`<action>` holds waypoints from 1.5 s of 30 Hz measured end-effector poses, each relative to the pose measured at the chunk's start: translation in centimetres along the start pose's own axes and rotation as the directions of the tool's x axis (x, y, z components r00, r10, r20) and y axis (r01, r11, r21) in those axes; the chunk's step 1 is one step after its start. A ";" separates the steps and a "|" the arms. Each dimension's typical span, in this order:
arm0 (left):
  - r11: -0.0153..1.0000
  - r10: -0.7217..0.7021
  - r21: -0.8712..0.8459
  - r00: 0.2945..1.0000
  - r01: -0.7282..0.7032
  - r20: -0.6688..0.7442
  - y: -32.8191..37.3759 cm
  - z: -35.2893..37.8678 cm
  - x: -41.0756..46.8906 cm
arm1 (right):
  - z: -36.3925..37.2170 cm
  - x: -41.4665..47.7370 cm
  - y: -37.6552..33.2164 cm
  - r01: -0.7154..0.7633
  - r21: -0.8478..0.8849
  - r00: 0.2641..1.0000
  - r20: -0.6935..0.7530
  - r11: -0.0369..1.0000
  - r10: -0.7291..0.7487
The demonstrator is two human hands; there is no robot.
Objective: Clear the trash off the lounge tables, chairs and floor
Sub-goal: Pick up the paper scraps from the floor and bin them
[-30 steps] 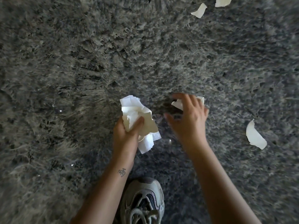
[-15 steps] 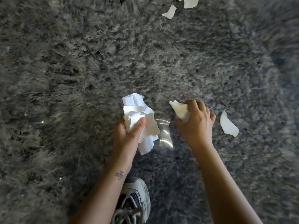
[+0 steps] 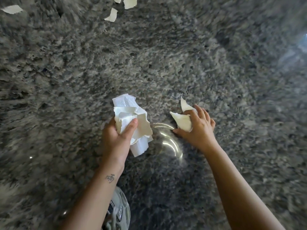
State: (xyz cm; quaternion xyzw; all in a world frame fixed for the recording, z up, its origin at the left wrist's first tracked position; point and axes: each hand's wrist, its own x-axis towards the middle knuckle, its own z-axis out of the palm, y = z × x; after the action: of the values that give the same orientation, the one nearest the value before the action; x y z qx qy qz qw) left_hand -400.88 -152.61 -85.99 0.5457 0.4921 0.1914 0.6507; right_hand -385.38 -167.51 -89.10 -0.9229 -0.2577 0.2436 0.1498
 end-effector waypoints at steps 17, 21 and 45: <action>0.999 0.044 0.007 0.995 -0.045 0.089 0.9 0.2 -0.8 | -0.7 0.8 0.0 -0.191 0.150 0.981 0.072 0.970 0.182; 1.000 0.016 0.003 0.999 -0.017 0.039 0.7 0.6 0.2 | -0.1 0.0 -0.3 -0.121 0.282 0.990 -0.037 0.952 0.136; 0.989 0.006 0.147 0.994 -0.023 0.113 37.7 1.2 -12.0 | -37.0 -12.6 -19.0 0.014 0.413 0.917 -0.368 0.911 0.152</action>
State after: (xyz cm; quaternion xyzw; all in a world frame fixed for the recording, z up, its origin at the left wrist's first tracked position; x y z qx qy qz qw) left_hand -394.36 -150.19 -47.02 0.6059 0.4637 0.1283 0.6336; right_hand -382.96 -164.42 -45.80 -0.9097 -0.1325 0.1075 0.3785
